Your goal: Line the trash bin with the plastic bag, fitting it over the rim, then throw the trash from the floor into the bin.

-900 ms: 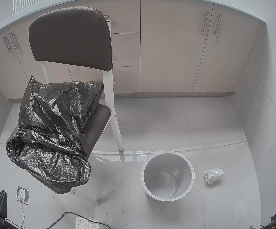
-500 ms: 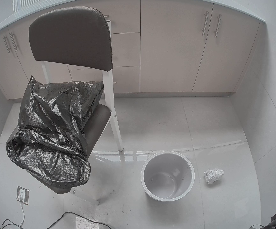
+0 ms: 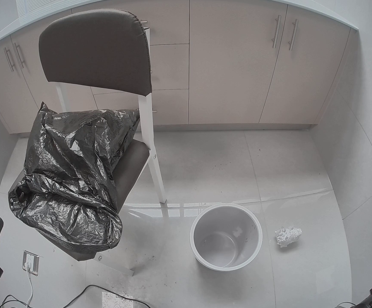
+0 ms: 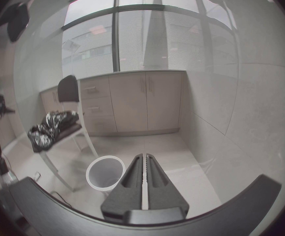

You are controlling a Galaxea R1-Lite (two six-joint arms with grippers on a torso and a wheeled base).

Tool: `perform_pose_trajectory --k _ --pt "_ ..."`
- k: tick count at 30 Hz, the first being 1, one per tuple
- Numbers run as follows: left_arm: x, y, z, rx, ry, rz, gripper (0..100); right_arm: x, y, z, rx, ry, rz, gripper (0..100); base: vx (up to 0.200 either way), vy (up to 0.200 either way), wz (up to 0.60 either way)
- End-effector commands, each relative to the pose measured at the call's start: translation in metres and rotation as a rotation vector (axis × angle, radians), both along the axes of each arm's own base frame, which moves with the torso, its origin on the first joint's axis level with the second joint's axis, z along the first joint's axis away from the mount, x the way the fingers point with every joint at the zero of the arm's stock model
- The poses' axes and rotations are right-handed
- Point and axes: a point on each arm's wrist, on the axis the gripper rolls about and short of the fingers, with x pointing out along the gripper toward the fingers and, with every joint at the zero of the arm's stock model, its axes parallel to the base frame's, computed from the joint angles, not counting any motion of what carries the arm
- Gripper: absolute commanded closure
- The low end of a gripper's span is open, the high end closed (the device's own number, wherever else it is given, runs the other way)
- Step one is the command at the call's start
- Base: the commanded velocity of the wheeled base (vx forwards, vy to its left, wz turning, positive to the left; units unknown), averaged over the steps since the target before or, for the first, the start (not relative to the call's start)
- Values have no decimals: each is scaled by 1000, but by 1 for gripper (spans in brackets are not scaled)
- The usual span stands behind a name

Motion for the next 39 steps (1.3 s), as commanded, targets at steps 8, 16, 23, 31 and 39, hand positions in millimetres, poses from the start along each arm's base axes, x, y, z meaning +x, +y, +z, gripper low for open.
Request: perform_pose_trajectory --k 8,16,23,31,39 --pt "-13 1 -32 31 20 9 100 -28 -4 109 89 -65 91 100 0 0 0" --pt "20 2 -29 87 225 120 100 73 11 157 221 29 250 100 0 0 0" --pt "64 6 -1 87 277 189 100 167 28 152 290 91 235 100 0 0 0" --pt "141 32 13 106 332 320 100 197 34 139 399 138 232 100 0 0 0" --pt "189 40 -2 112 285 317 100 197 33 126 373 185 221 0 0 0 0"
